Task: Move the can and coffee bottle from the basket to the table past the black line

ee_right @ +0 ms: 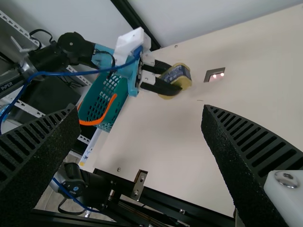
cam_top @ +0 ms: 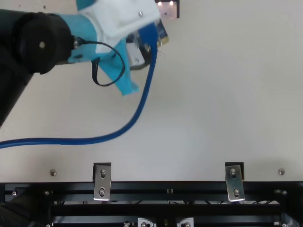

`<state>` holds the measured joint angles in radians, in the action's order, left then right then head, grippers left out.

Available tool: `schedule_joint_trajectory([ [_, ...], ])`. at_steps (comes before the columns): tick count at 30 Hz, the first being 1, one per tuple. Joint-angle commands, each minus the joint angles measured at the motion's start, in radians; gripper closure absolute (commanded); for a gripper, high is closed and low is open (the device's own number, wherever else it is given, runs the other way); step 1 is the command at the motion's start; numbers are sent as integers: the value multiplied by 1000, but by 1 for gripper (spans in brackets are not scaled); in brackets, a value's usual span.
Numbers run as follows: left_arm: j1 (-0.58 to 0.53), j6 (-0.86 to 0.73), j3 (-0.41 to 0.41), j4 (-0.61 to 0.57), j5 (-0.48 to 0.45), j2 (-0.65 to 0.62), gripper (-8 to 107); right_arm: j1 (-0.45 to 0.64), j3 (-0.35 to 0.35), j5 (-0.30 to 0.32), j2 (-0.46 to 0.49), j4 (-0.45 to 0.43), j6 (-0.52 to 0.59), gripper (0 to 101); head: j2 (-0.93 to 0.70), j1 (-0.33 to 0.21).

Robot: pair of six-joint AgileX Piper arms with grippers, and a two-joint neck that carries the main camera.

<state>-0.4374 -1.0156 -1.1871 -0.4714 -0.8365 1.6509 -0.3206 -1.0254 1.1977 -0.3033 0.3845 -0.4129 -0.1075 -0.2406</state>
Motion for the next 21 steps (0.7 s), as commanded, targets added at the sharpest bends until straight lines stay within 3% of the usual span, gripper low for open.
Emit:
schedule_joint_trajectory([
  [1,-12,-91,10,-3,-9,10,89,0,0,0,0,0,0,0,14,-3],
  [21,-130,-192,97,0,48,94,89,0,0,0,0,0,0,0,14,-3],
])
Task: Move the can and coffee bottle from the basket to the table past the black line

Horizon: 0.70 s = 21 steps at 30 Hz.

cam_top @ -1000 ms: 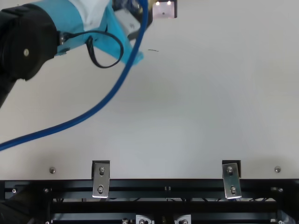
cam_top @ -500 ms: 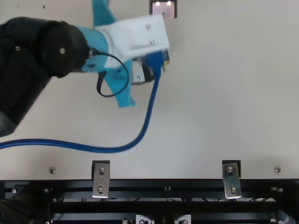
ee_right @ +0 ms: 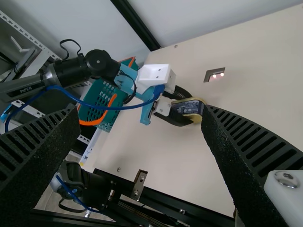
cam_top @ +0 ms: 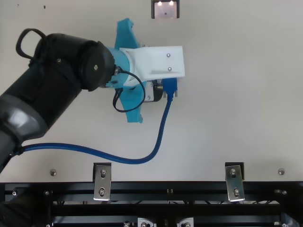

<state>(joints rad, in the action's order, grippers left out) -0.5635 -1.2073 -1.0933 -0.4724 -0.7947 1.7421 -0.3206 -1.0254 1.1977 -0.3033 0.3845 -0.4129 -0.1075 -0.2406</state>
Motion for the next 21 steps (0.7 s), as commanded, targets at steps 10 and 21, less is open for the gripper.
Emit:
schedule_joint_trajectory([
  [10,-1,-47,35,-21,46,-39,9,0,0,0,0,0,0,0,14,-3],
  [21,124,-106,64,-130,-23,-241,9,8,1,1,0,8,7,0,14,-3],
])
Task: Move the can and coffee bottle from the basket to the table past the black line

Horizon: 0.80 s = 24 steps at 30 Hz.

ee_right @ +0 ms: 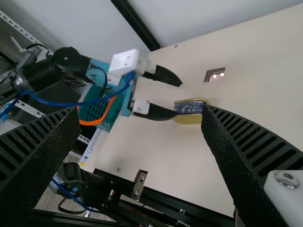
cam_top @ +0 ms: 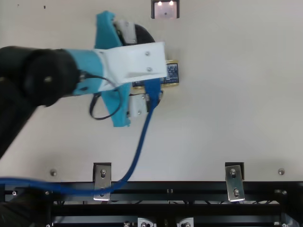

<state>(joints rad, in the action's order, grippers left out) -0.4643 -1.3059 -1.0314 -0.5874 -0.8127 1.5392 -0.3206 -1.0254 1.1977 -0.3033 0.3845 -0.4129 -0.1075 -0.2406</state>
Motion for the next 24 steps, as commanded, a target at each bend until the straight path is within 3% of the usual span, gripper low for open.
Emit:
schedule_joint_trajectory([
  [1,42,-15,8,-26,-4,-59,9,8,0,-2,-2,7,7,0,14,-3],
  [5,120,-51,34,-82,22,-132,9,-6,-14,-40,-46,-11,31,0,14,-3],
  [9,205,-90,75,-159,115,-195,9,-47,-43,-132,-132,-54,55,0,14,-3],
  [10,166,-79,63,-122,67,-171,9,-60,-53,-163,-152,-57,61,0,14,-3],
  [11,185,-90,73,-139,90,-186,9,-46,-42,-103,-113,-54,56,0,14,-3],
  [14,205,-90,74,-161,118,-195,9,-60,-52,-176,-154,-56,62,0,14,-3],
  [21,187,-51,64,-137,110,-199,9,-49,-50,-174,-156,-45,70,0,14,-3],
  [24,181,-26,64,-102,146,-205,9,-64,-56,-164,-189,-89,79,0,14,-3],
])
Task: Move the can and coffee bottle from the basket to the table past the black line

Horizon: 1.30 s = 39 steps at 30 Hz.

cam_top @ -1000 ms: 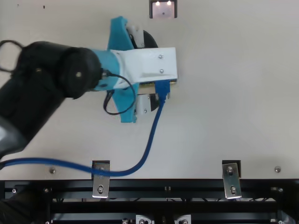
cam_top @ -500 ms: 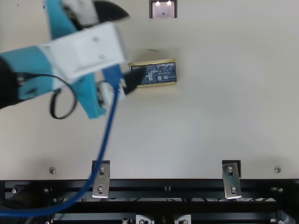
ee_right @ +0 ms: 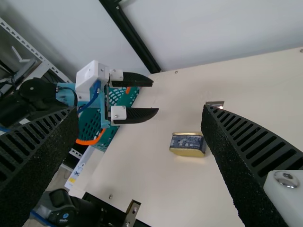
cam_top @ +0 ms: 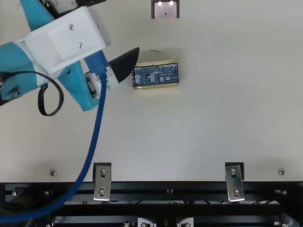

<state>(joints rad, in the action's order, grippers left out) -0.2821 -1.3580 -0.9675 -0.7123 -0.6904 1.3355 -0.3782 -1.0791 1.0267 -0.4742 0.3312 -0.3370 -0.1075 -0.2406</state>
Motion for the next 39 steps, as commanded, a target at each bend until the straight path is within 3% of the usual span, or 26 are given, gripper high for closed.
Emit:
schedule_joint_trajectory([
  [1,-7,47,1,47,44,-7,9,-20,-6,7,-41,-62,5,0,14,-3],
  [7,-15,200,28,190,175,-56,9,-140,-49,-1,-224,-251,-9,0,14,-3],
  [11,3,325,64,300,252,-97,9,-176,-92,16,-355,-301,29,0,14,-3],
  [14,33,422,100,403,299,-132,9,-136,-131,39,-455,-252,162,0,14,-3],
  [21,122,618,200,621,362,-243,9,102,-249,104,-714,-49,685,0,14,-3],
  [26,167,718,289,728,390,-350,9,187,-347,191,-874,-3,959,0,14,-3],
  [33,209,827,430,846,437,-506,9,109,-328,193,-984,-7,1168,0,14,-3],
  [39,251,897,528,931,461,-610,9,2,-296,193,-1017,-23,1250,0,14,-3],
])
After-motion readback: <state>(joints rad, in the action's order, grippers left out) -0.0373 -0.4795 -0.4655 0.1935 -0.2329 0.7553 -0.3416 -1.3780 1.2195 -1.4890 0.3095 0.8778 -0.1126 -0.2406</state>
